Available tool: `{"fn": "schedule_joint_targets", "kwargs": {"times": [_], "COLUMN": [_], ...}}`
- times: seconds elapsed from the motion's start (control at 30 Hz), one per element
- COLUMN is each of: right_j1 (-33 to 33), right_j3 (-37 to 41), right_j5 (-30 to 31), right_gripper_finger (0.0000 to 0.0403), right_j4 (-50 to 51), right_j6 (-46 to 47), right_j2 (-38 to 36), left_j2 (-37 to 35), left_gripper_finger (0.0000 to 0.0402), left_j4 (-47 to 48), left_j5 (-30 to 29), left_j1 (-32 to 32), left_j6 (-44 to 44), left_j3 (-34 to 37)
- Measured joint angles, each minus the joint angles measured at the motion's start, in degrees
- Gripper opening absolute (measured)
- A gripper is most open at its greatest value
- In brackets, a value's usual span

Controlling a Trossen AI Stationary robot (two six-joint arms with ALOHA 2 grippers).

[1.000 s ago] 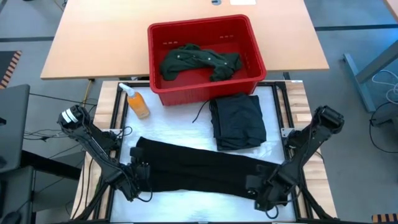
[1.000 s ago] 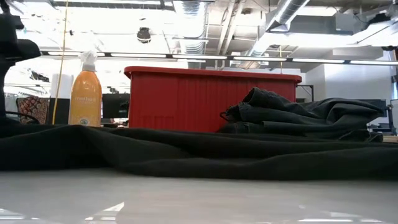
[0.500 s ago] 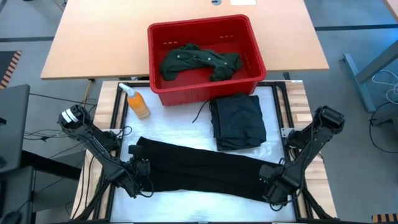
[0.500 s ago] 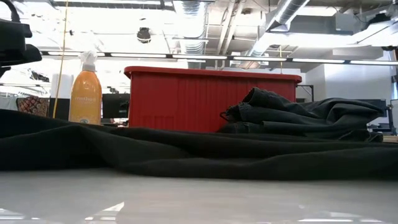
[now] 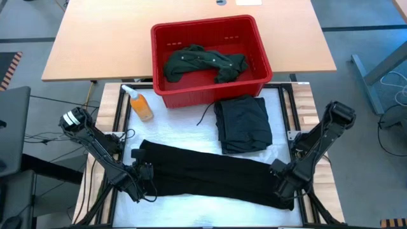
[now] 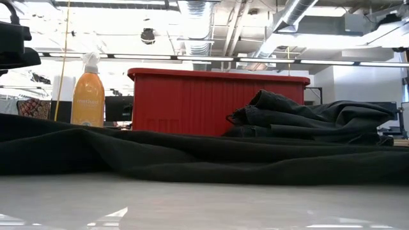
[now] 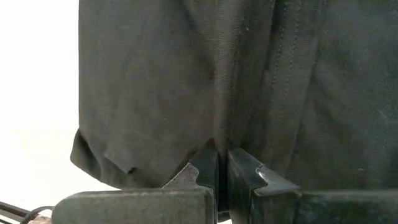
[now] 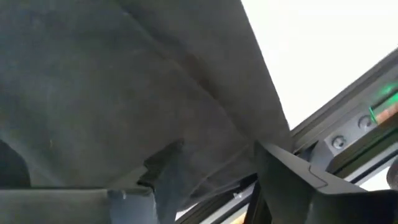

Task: Fold Laundry from Bin
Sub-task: Fold the black shirt

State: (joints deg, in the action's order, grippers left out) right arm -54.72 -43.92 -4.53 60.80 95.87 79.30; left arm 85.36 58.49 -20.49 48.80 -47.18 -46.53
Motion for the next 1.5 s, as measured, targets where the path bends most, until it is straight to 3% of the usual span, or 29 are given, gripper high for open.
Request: {"fn": "schedule_joint_targets", "kwargs": {"times": [0.37, 0.53, 0.77, 0.93, 1.17, 1.5], "right_j1": [-4.02, -4.17, -4.19, -4.19, -4.72, -9.76], "right_j3": [4.13, 5.1, 3.87, 0.64, -7.2, -10.21], "right_j5": [1.2, 1.32, 1.42, 1.4, 1.31, 1.16], "right_gripper_finger": [0.0155, 0.0128, 0.0018, 0.0022, 0.0015, 0.0015], "right_j4": [-4.3, -5.21, -4.85, -0.82, 4.28, 9.2], "right_j6": [8.3, 7.78, 2.38, -0.16, -3.09, 6.44], "right_j2": [-3.17, -3.2, -3.25, -3.82, -10.35, -14.88], "left_j2": [0.0, 0.0, 0.0, 0.0, 0.0, -0.02], "left_gripper_finger": [0.0, 0.0, 0.0, 0.0, 0.0, 0.0], "left_j4": [-0.53, -0.54, -0.56, 0.02, 3.35, 9.9], "left_j5": [-0.11, 0.22, 0.77, 0.74, 1.24, 1.11], "left_j1": [0.0, 0.0, 0.02, 0.02, 0.02, 2.15], "left_j6": [-1.07, -1.08, -1.51, -1.63, -2.75, -5.41], "left_j3": [0.0, -0.01, 0.0, -0.02, -0.01, -2.47]}}
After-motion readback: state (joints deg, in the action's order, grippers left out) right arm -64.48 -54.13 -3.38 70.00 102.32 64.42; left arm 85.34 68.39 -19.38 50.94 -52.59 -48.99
